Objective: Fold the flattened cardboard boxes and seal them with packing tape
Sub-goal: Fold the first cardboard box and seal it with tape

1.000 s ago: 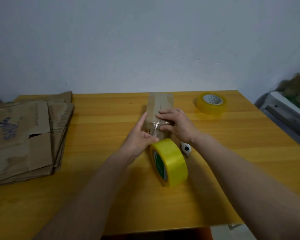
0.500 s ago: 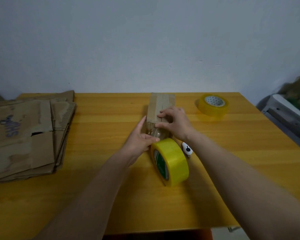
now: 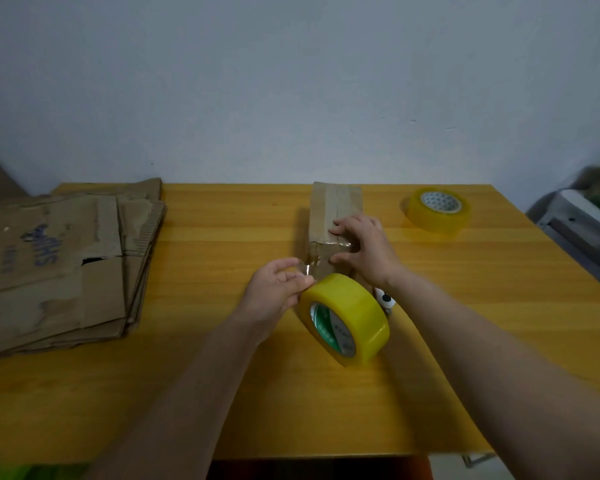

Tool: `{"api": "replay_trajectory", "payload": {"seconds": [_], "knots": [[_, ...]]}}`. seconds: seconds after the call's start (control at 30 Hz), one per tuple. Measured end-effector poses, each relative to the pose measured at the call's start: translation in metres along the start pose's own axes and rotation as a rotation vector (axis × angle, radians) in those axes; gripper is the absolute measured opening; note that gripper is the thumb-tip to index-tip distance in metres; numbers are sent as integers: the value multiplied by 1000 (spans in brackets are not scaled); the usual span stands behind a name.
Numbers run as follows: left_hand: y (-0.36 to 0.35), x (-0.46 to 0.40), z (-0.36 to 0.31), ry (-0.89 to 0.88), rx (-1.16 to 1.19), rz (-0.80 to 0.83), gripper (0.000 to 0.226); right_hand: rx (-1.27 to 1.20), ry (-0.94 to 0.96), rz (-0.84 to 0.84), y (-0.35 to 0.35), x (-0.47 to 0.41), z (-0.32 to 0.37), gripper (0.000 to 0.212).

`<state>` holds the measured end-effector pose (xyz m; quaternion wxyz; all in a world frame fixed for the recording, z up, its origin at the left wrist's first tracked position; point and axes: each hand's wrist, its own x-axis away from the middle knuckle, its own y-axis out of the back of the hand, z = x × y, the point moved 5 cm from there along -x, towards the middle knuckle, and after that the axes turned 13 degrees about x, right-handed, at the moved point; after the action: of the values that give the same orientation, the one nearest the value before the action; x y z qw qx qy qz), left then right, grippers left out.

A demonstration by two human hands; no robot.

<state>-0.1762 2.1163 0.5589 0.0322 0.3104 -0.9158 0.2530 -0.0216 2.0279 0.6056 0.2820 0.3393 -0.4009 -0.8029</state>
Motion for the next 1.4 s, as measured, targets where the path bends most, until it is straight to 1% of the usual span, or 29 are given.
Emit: {"api": "replay_trajectory", "payload": {"seconds": [0.1, 0.2, 0.27, 0.33, 0.4, 0.47, 0.5, 0.57, 0.67, 0.73, 0.83, 0.87, 0.93, 0.97, 1.0, 1.1, 1.17, 1.23, 1.27, 1.33, 1.37, 1.4], "knots": [[-2, 4, -13, -45, -103, -11, 20, 19, 58, 70, 5, 0, 2, 51], [0, 9, -37, -151, -207, -30, 7, 43, 93, 150, 11, 1, 3, 51], [3, 14, -55, -240, -318, -64, 7, 88, 112, 188, 16, 3, 7, 55], [6, 18, -69, -325, -398, -104, 10, 164, 121, 212, 18, 5, 12, 69], [14, 19, -79, -405, -494, -189, 10, 252, 129, 241, 18, 6, 19, 80], [23, 19, -89, -449, -616, -293, 10, 320, 132, 246, 14, 6, 24, 79], [27, 18, -92, -454, -646, -333, 10, 315, 126, 239, 13, 7, 26, 77], [34, 17, -98, -442, -595, -424, 5, 242, 100, 259, 11, 9, 26, 75], [40, 15, -100, -399, -362, -568, 13, 207, 84, 343, 11, 16, 26, 77], [39, 12, -101, -389, -227, -607, 13, 223, 114, 352, 15, 24, 30, 77], [31, 9, -98, -398, -9, -610, 14, 265, 169, 352, 17, 43, 37, 81], [28, 7, -96, -411, 12, -607, 16, 276, 173, 341, 17, 48, 38, 85], [21, 3, -86, -441, -17, -573, 18, 255, 147, 294, 16, 53, 36, 93], [17, -1, -80, -459, -65, -534, 19, 226, 130, 263, 16, 54, 35, 96], [12, -3, -74, -476, -140, -487, 27, 199, 118, 237, 15, 55, 34, 98], [-11, -4, -58, -431, -389, -263, 81, 165, 113, 220, 10, 55, 35, 100], [-22, -1, -51, -380, -511, -135, 106, 185, 120, 277, 13, 55, 34, 99], [-23, -1, -49, -349, -587, -80, 116, 213, 129, 350, 24, 55, 35, 91], [-22, -2, -50, -329, -602, -55, 118, 211, 138, 347, 31, 56, 38, 82], [-17, -7, -47, -267, -616, 9, 119, 139, 188, 294, 36, 62, 48, 57], [-14, -10, -44, -221, -640, 48, 121, 101, 216, 294, 33, 68, 53, 48], [-12, -12, -39, -159, -683, 80, 126, 94, 238, 305, 26, 74, 56, 44]]}}
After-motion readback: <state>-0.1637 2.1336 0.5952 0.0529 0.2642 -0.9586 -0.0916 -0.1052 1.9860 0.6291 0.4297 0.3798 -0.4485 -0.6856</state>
